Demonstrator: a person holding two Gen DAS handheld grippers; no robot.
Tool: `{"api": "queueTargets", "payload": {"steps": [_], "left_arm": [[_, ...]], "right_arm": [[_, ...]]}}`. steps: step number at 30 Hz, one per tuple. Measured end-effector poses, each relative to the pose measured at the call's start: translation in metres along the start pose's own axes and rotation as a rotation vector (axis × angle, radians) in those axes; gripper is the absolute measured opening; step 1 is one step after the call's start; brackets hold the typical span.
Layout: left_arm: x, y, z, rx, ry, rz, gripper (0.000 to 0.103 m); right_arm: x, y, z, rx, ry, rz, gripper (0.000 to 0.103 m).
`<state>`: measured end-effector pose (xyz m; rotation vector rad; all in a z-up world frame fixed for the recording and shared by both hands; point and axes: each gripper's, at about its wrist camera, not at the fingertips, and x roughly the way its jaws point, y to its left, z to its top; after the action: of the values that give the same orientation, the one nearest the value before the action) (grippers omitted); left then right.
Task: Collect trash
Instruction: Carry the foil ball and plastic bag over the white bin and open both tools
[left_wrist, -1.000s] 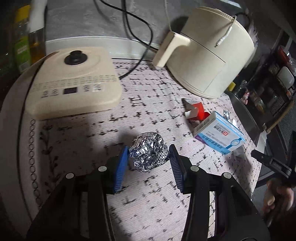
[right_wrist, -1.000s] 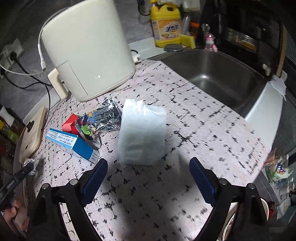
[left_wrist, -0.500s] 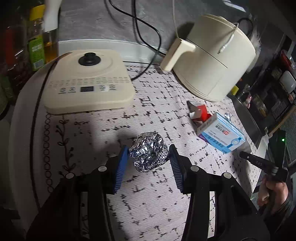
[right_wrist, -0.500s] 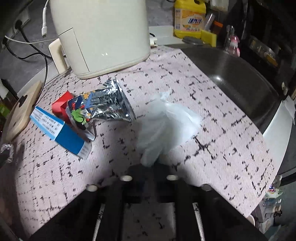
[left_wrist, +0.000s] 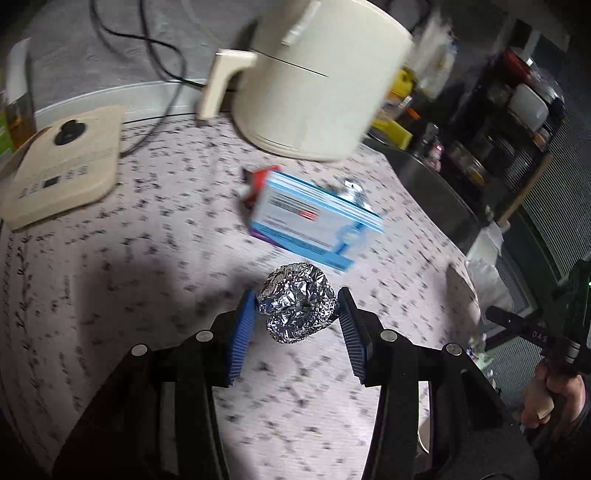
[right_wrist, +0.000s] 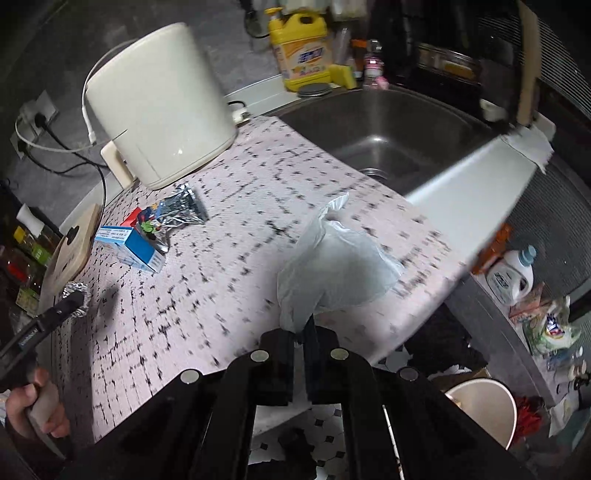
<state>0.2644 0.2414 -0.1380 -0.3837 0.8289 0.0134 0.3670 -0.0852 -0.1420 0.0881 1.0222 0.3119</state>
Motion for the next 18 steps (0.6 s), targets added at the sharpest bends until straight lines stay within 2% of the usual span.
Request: {"api": "queueTargets", "payload": {"steps": [7, 18], "left_arm": [[0.015, -0.076, -0.025, 0.069, 0.045, -0.059, 0.045], [0.031, -0.187, -0.063, 0.184, 0.100, -0.142, 0.045]], "right_arm": [[-0.044, -0.073, -0.036, 0.089, -0.007, -0.035, 0.005], [-0.085, -0.180, -0.099, 0.222, 0.020, -0.098, 0.006]]}}
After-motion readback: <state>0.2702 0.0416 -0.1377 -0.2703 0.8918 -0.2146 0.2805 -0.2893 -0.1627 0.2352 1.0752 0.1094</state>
